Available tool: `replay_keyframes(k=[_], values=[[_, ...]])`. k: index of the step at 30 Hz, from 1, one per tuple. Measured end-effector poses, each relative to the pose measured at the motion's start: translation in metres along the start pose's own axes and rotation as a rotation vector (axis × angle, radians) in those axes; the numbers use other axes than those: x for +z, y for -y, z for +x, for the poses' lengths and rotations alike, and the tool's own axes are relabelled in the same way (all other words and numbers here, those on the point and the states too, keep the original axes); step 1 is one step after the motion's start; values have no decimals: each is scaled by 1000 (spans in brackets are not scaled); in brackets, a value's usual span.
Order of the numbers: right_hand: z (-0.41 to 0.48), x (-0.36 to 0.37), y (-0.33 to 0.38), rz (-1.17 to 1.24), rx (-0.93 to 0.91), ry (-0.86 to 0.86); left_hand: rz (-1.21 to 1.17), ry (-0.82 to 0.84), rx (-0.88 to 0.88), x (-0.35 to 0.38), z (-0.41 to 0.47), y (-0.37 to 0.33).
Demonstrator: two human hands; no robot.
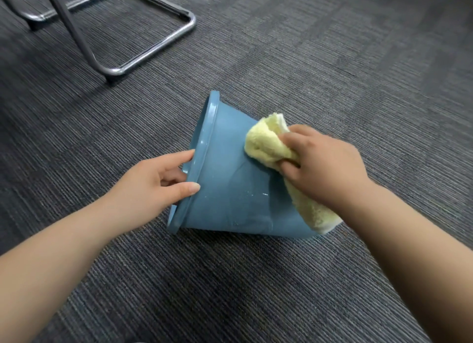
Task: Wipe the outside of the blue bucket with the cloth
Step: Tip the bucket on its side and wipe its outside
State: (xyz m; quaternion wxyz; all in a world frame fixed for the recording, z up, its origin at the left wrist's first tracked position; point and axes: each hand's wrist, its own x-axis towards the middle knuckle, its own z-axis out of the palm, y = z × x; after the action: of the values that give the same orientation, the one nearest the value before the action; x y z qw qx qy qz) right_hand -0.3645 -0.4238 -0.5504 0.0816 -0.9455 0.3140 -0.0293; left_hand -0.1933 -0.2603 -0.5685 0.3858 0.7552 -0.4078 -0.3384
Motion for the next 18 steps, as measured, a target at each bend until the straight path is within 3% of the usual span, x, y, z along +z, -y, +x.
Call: replay_keyframes(k=[8,14,18], values=[[-14,9,35,40,-301,40,-223,19,-59,3,3,-4],[-11,11,25,9,-227,1,-270,7,-87,3,4,1],[-27,14,43,9,-435,79,-237,-9,-86,2,4,3]])
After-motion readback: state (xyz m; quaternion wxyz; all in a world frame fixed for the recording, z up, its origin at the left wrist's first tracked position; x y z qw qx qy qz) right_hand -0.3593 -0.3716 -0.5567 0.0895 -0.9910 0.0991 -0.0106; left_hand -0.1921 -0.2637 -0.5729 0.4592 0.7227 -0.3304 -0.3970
